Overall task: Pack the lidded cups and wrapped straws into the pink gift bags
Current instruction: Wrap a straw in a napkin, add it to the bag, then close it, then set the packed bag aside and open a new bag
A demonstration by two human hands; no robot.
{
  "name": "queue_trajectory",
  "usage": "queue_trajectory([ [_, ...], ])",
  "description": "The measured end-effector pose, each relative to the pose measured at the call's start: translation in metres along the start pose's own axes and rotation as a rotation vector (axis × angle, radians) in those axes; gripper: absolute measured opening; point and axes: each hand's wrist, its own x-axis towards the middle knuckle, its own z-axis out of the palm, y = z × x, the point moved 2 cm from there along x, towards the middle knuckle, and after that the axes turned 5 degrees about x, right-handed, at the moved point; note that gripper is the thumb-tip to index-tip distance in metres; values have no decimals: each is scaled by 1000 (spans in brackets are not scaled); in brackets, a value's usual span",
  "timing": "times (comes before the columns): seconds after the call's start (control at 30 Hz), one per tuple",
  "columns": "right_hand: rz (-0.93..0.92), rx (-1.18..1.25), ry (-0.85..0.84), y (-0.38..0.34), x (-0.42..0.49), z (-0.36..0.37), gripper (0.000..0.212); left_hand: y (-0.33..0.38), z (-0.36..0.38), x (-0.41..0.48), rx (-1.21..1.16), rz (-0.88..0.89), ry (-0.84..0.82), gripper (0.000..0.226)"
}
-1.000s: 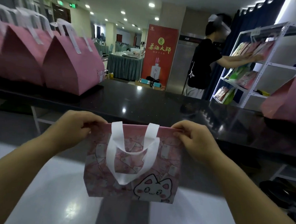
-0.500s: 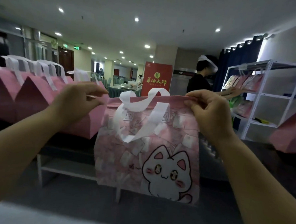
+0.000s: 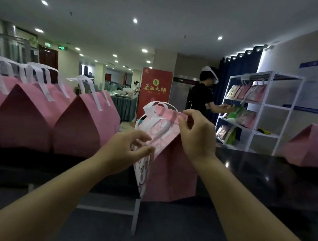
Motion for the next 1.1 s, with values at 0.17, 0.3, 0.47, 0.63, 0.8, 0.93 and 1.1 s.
queue_trajectory([
  [0.17, 157, 190, -459, 16, -22, 15, 35, -22, 15, 0, 103, -8, -42, 52],
  [0.3, 319, 141, -609, 42, -46, 13, 45, -40, 9, 0, 141, -51, 8, 46],
  [0.47, 473, 170, -480, 46, -59, 37, 31, -52, 4, 4, 238, -60, 64, 31],
  [0.63, 471, 149, -495, 37, -49, 82, 22, -73, -9, 21, 449, -167, 72, 25],
  [0.8, 495, 86, -510, 33, -36, 119, 24, -94, -15, 42, 647, -251, 41, 42],
  [0.93, 504, 10, -582, 34, -32, 133, 32, -103, -14, 51, 726, -282, 46, 41],
  [1.1, 444, -96, -610, 32, -28, 121, 38, -99, -23, 46, 681, -300, 60, 30],
])
